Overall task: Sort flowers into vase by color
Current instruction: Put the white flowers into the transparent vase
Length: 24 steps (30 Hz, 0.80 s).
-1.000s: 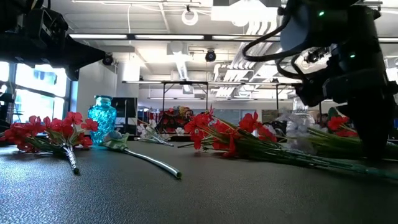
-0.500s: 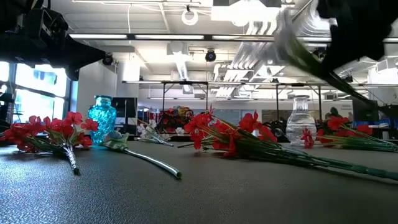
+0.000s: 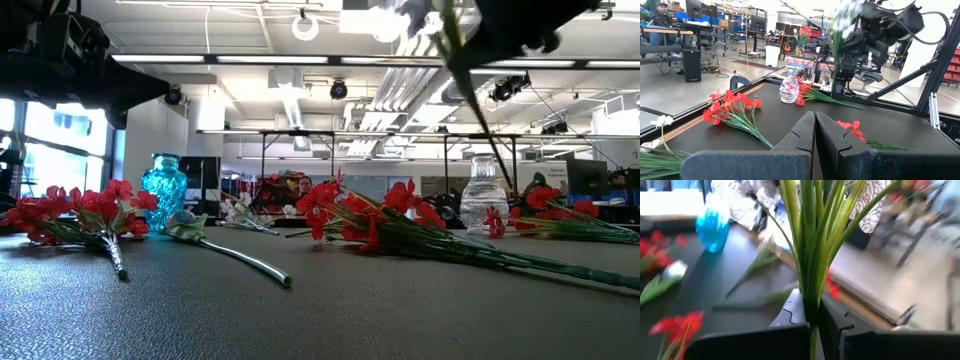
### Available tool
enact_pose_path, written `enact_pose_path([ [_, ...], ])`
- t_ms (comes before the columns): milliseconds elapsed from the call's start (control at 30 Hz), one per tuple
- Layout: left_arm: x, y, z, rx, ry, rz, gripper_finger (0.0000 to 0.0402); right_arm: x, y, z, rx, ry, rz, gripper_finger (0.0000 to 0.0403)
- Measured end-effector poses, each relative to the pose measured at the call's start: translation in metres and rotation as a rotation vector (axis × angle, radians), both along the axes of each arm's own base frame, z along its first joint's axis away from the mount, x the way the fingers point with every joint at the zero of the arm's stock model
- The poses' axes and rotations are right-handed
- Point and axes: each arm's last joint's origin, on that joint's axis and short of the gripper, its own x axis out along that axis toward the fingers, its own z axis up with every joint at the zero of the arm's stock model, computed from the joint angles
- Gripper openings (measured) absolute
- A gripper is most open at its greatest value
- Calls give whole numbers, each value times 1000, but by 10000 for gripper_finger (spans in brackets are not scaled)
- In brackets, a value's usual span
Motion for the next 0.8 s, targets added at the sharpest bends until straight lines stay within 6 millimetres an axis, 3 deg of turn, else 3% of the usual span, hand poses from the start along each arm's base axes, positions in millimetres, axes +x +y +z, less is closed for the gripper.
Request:
enact_pose_path([
  [100, 0, 0, 0, 1, -4, 0, 1, 18, -15, 3, 71, -36, 229, 0],
  [200, 0, 0, 1, 0, -6, 0, 1, 23, -33, 12, -37, -145, 374, 0],
  [333, 0, 0, 0, -9, -7, -1, 1, -2, -63, 20, -190, -177, 49, 0],
  [467, 0, 0, 0, -18, -7, -1, 1, -37, -73, 25, -245, -218, -196, 0],
  [633, 0, 0, 0, -18, -7, -1, 1, -69, -79, 19, -232, -331, -263, 0],
  [800, 0, 0, 0, -27, -10, -1, 1, -83, -87, 10, -236, -433, -280, 0],
])
